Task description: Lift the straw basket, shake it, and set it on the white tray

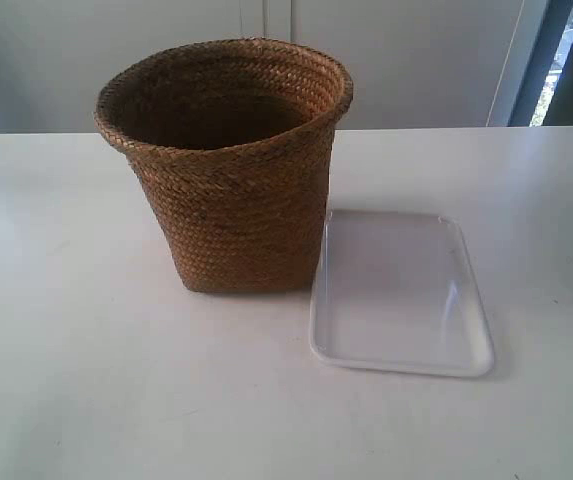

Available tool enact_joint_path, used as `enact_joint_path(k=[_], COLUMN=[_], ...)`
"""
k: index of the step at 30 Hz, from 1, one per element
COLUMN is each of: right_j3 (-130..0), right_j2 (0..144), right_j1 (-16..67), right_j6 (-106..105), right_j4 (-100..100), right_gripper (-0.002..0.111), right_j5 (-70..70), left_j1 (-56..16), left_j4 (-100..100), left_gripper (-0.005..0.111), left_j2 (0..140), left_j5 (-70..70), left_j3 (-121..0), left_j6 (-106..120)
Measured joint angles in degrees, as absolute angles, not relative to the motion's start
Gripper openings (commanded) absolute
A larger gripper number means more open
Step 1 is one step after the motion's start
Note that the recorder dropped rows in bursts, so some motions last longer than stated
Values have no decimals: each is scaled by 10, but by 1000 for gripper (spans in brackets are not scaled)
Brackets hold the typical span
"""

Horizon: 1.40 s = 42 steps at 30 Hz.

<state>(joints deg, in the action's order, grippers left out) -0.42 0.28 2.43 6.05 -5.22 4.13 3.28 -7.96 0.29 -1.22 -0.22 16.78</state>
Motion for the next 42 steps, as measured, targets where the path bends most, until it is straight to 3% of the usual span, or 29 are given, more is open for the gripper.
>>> enact_joint_path(k=[15, 26, 42], right_j3=[-4, -4, -4], right_j2=[3, 3, 3], right_j1=[24, 24, 24], right_j6=[106, 495, 518], right_j4=[-52, -43, -42], right_gripper=[0, 0, 0], right_j5=[-51, -99, -95], left_j1=[33, 33, 33], left_j4=[-80, -80, -80], left_gripper=[0, 0, 0], left_j2=[3, 3, 2], left_j5=[-6, 163, 204], left_j3=[-2, -2, -2], left_j6=[173, 178, 20])
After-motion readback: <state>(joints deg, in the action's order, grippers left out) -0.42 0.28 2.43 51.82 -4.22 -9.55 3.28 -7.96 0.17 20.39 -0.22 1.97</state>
